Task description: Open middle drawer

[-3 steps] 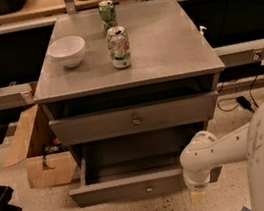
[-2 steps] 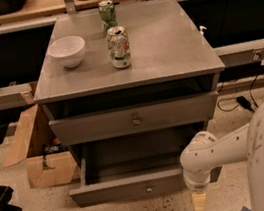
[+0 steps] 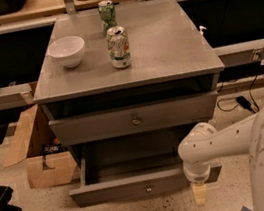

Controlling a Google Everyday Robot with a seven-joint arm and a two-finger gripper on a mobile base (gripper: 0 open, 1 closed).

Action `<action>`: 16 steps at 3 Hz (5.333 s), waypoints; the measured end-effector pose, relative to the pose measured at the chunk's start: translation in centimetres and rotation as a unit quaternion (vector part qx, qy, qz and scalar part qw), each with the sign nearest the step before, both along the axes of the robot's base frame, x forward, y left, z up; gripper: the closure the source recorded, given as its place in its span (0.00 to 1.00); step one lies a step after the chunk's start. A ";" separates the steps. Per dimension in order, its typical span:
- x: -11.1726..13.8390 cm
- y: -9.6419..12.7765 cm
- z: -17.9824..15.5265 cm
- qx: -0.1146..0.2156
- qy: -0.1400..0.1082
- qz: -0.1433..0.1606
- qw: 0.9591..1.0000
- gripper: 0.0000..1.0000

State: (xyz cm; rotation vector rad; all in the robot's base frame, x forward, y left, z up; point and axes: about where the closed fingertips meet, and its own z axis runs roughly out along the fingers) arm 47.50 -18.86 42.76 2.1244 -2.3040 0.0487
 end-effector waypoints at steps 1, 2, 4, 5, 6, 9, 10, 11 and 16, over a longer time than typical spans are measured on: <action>4.8 -0.1 5.3 -0.017 -0.032 0.023 0.999 0.46; 7.4 0.0 7.5 0.000 -0.065 0.036 0.997 0.69; 8.7 -1.3 5.8 0.062 -0.115 0.023 0.991 1.00; 8.7 -0.9 5.3 0.060 -0.111 0.026 0.992 1.00; 10.1 1.5 2.9 0.062 -0.111 0.033 0.991 1.00; 9.7 4.6 -4.3 0.067 -0.068 0.033 0.995 1.00; 7.9 4.0 -4.4 0.060 -0.046 0.030 0.997 1.00; 7.9 4.0 -4.4 0.060 -0.046 0.030 0.997 1.00; 1.0 1.4 -3.6 0.050 0.032 0.037 0.998 0.55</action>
Offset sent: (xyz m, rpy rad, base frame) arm 0.1084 0.0039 0.1052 0.0410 -0.2166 0.1044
